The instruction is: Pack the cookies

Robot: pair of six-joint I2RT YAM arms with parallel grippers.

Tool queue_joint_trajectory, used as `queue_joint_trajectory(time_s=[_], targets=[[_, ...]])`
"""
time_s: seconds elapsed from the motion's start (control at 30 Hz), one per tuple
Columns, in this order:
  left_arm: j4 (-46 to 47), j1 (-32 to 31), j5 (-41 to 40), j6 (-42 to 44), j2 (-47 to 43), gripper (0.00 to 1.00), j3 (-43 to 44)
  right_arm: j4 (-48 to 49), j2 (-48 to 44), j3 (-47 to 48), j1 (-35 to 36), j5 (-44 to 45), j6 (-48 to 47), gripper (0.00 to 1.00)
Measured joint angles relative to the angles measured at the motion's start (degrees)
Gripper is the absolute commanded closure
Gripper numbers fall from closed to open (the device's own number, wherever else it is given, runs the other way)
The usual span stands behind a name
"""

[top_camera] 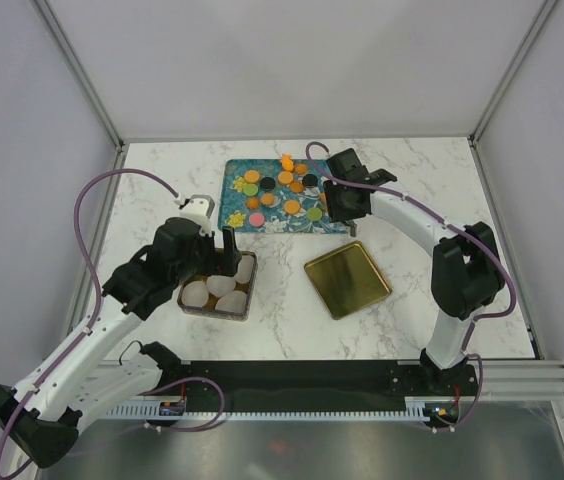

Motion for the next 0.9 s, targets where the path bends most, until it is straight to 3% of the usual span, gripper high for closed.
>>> queue_joint_trajectory(time_s=[0.1, 0.37, 0.9], targets=[[0.0, 0.0, 0.0, 0.0, 0.0, 0.0, 0.0, 0.2, 0.0, 0.0, -0.4, -0.7, 0.0, 0.54], [0.0, 0.2, 0.1, 0.0, 0.0, 0.0, 0.0, 1.0, 0.4, 0.0, -0.7, -2.2, 0.0, 0.71], [0.0, 0.8, -0.3, 0.0, -2.6, 0.0, 0.5, -0.7, -4.1, 1.1, -0.7, -1.9, 1.3, 0.84]])
